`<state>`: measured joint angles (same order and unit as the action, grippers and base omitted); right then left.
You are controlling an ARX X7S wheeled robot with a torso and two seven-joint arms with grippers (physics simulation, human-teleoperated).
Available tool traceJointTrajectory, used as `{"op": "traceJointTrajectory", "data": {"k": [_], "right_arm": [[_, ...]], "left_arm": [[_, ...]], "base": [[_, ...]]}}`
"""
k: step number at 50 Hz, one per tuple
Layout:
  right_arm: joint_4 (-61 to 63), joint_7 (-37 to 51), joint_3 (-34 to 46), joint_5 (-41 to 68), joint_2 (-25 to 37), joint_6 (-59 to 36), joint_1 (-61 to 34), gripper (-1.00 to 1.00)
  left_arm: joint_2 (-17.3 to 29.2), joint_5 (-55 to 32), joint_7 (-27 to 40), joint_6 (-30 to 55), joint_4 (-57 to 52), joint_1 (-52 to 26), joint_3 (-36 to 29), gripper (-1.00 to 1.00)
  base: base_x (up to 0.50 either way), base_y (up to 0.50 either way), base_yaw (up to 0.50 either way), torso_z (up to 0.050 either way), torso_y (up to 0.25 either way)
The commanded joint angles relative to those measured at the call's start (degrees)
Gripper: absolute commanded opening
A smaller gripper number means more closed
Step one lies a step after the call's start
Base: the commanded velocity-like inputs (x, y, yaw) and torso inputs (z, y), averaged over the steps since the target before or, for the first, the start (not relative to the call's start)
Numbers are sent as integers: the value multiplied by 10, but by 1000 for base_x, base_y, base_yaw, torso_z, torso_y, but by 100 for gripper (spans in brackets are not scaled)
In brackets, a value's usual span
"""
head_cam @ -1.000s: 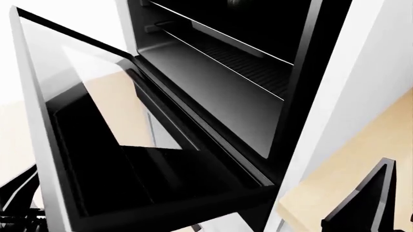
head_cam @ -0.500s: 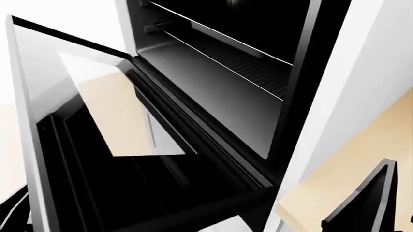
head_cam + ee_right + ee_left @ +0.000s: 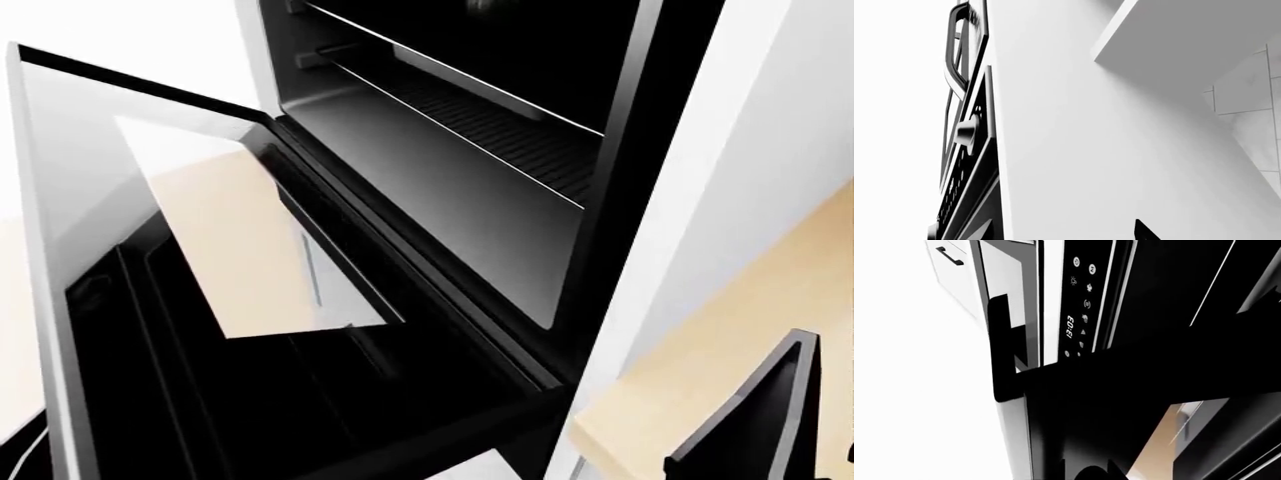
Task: Open the oven door
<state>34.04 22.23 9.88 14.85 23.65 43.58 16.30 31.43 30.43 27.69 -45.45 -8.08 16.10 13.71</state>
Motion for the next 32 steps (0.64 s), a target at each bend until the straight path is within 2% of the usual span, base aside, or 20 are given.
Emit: {"op": "traceJointTrajectory", "data": {"k": [1,12,32], "right_arm": [[-11,0,-8,14,8,1,-11,100],[-11,1,-9,13,7,2,-11,100],[-11,-1,-8,9,8,7,-7,100]], "left_arm": [[-8,-134,114,-77,-18,-6,39,-100],[-18,-135,137,-90,9,9,52,-100],[-31,-106,155,-81,76,-13,33,-100]], "base": [[0,0,0,0,11],[0,0,0,1,4],[0,0,0,1,2]]}}
